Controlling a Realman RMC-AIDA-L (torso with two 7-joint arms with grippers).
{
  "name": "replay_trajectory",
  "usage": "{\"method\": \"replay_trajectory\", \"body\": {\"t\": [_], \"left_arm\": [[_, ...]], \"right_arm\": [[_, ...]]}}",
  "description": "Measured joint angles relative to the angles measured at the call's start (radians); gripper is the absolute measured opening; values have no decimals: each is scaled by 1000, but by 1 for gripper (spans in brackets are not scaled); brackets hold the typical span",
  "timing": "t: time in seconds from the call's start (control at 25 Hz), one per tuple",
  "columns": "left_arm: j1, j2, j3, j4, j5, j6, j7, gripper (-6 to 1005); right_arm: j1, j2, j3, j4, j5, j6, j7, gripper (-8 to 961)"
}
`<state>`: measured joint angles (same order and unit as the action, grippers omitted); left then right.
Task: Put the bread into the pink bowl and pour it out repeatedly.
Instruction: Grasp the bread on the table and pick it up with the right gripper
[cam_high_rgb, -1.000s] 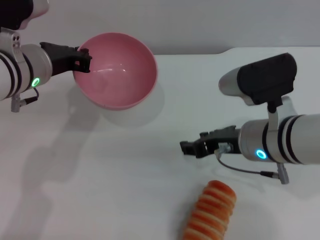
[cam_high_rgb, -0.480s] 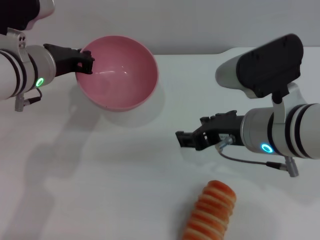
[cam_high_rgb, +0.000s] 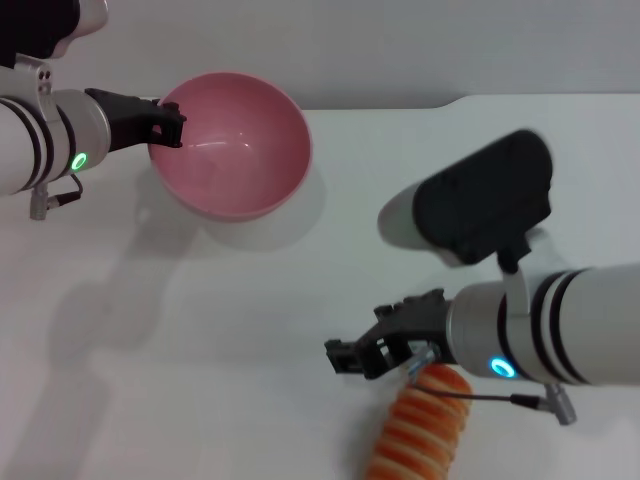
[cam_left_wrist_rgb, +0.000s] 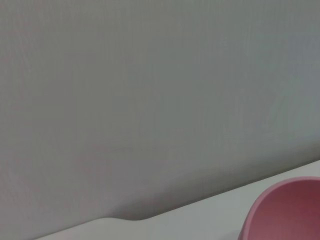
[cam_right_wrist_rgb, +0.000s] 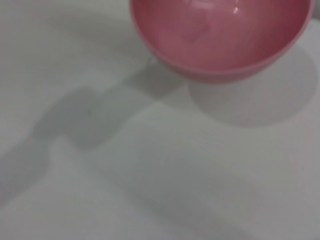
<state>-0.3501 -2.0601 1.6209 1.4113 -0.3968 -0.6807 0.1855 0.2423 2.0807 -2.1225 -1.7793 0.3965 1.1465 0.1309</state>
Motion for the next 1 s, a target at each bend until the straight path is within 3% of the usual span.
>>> {"method": "replay_trajectory", "body": {"t": [0.44, 1.0], "left_arm": [[-45, 0, -13, -58, -1, 6, 0, 50], [-69, 0, -21, -66, 0, 4, 0, 50]], "right_arm": [[-11, 1, -42, 12, -140, 70, 177, 685], [-8, 2, -108, 79, -88, 25, 214, 685]]}}
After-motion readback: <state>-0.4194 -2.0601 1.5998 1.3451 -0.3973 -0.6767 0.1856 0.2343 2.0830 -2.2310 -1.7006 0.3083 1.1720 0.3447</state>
